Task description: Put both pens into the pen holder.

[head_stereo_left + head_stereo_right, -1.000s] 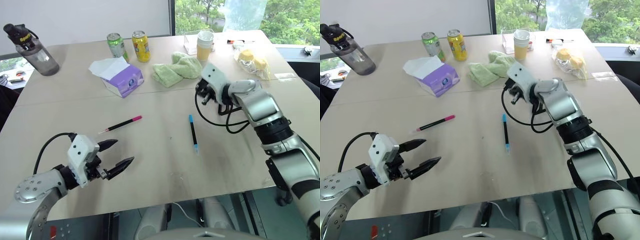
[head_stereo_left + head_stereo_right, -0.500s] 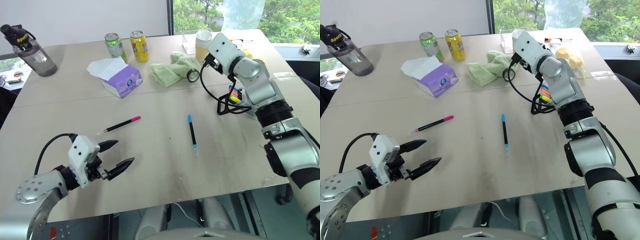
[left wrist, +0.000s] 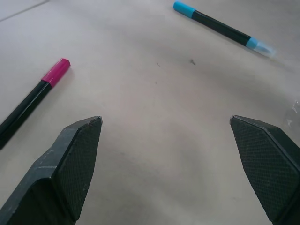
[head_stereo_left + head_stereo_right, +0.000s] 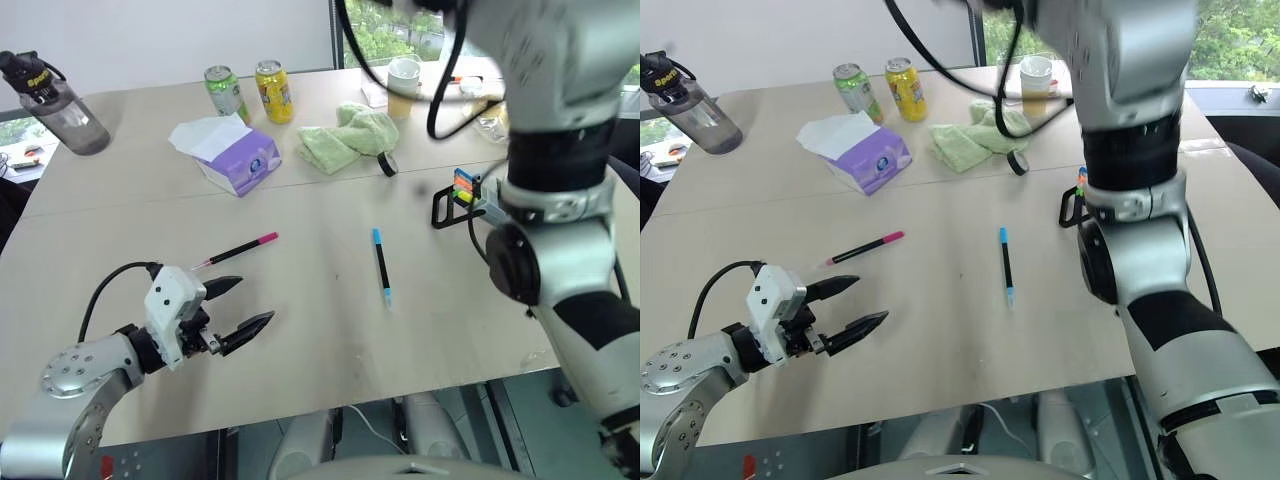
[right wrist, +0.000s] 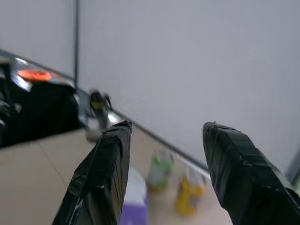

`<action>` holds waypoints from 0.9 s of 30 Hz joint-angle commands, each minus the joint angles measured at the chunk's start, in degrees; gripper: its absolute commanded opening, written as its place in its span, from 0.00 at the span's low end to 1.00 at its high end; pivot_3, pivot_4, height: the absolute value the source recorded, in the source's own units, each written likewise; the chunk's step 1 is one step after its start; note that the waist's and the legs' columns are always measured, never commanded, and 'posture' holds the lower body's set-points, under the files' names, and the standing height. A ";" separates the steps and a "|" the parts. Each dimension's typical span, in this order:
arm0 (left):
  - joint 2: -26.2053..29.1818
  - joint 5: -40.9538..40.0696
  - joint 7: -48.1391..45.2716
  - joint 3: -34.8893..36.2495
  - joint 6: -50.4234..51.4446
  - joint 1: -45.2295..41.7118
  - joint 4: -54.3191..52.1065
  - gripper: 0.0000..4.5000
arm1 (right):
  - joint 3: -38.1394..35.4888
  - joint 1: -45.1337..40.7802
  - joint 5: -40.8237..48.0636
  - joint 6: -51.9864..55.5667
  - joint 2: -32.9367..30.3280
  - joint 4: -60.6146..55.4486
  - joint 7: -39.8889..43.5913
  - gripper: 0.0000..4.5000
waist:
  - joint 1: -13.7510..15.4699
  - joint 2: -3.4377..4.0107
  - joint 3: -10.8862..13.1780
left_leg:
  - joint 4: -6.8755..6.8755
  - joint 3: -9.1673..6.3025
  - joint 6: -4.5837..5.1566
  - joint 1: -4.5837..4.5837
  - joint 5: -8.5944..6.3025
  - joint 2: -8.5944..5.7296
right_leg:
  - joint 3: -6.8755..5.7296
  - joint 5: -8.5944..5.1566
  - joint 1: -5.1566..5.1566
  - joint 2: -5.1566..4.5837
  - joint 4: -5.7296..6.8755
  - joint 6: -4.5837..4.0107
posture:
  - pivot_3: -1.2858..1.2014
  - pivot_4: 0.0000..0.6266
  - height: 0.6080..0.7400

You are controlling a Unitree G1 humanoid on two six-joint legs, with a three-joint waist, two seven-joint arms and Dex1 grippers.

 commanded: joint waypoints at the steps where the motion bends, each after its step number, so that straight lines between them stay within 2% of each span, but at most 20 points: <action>1: 0.51 -0.19 -0.88 0.29 -1.21 0.04 -0.09 1.00 | -1.97 -2.71 1.97 0.39 -0.87 2.16 -0.97 0.57 | 0.47 -0.14 -0.08 | 0.03 0.01 0.01 0.02 0.00 -0.02 | 0.00 0.00 0.05 -0.03 -0.02 0.00 | 0.52 0.24 1.00; 5: 0.67 -0.13 -1.78 0.29 -1.46 0.36 0.23 1.00 | 0.66 -1.22 0.17 -0.64 -2.87 2.71 -1.44 0.57 | 0.70 -0.17 -0.10 | 0.13 0.07 0.03 0.04 0.00 -0.03 | 0.03 0.00 0.07 -0.05 0.07 0.00 | 0.52 0.24 1.00; 16: 0.24 0.91 -1.40 -2.50 -2.25 -3.75 3.06 1.00 | -0.92 0.75 0.47 -3.68 -8.14 0.76 -3.97 0.57 | -0.10 -0.08 -0.05 | 0.09 0.17 0.04 -0.07 0.00 -0.01 | 0.03 0.00 -0.13 -0.05 0.11 0.00 | 0.52 0.24 1.00; 27: 0.57 0.98 -1.76 -2.70 -2.66 -4.26 3.37 1.00 | -0.64 0.27 0.15 -5.31 -9.20 2.16 -5.30 0.57 | -0.95 -0.08 -0.05 | 0.10 0.19 0.04 -0.06 0.00 0.00 | 0.07 0.00 -0.13 -0.04 0.14 0.00 | 0.52 0.24 1.00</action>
